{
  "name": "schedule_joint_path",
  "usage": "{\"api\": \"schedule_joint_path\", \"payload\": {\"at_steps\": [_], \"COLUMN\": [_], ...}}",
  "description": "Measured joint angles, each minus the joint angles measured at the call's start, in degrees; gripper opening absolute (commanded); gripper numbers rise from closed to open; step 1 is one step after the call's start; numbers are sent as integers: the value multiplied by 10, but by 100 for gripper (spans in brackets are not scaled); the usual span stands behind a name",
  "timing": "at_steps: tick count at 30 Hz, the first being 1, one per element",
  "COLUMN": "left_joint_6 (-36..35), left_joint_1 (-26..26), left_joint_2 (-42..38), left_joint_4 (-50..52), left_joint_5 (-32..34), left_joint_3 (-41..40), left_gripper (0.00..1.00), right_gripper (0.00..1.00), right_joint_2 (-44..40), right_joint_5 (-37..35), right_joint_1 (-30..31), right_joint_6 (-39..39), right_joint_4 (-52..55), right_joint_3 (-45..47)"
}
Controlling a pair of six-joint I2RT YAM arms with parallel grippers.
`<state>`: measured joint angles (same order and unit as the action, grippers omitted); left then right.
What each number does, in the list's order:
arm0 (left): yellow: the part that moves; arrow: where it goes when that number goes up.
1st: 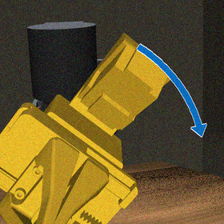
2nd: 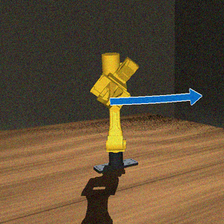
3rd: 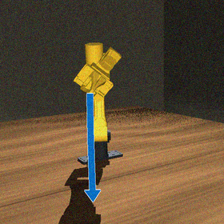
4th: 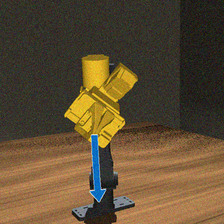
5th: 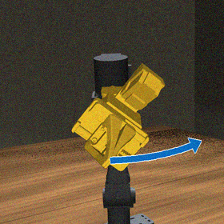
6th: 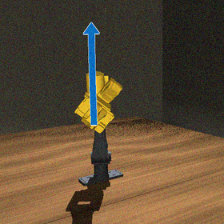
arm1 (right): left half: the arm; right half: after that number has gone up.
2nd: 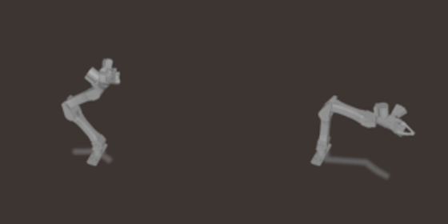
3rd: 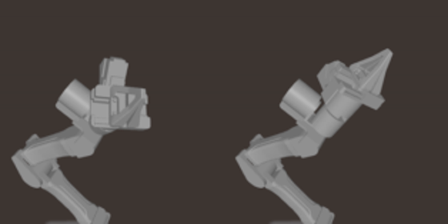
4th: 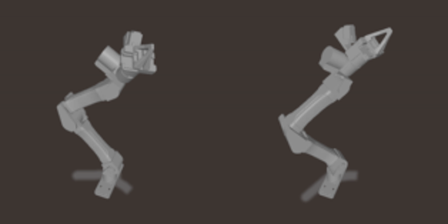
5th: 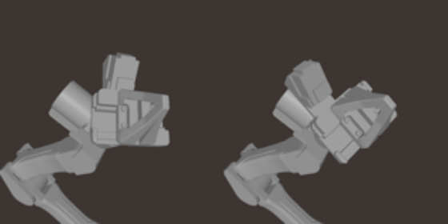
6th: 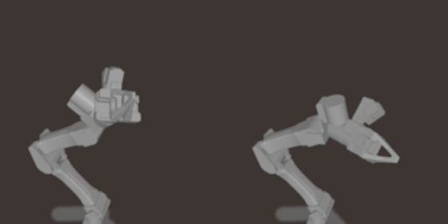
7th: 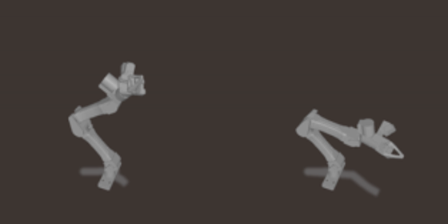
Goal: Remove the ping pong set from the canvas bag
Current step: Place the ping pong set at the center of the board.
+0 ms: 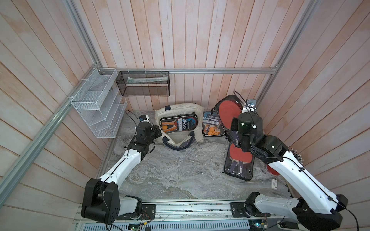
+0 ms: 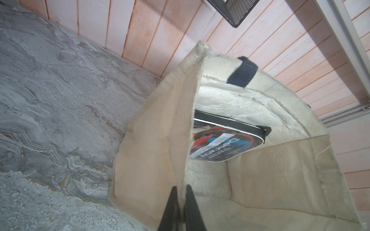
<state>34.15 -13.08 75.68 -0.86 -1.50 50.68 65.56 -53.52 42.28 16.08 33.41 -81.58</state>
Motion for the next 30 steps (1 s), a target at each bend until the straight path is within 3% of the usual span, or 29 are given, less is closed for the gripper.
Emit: {"api": "schedule_joint_path", "payload": {"at_steps": [6,13,17,24,30], "left_joint_6": [0,0,0,0,0], "left_joint_1": [0,0,0,0,0], "left_joint_2": [0,0,0,0,0], "left_joint_4": [0,0,0,0,0], "left_joint_5": [0,0,0,0,0], "left_joint_3": [0,0,0,0,0], "left_gripper": [0,0,0,0,0], "right_gripper": [0,0,0,0,0], "right_joint_2": [-26,-31,-37,-61,-39], "right_joint_5": [66,206,280,412,453], "right_joint_1": [-30,-67,-81,-170,-184], "right_joint_6": [135,259,308,385,405], "right_joint_4": [13,-21,-53,-157,-203], "right_joint_3": [117,253,293,394,451]}}
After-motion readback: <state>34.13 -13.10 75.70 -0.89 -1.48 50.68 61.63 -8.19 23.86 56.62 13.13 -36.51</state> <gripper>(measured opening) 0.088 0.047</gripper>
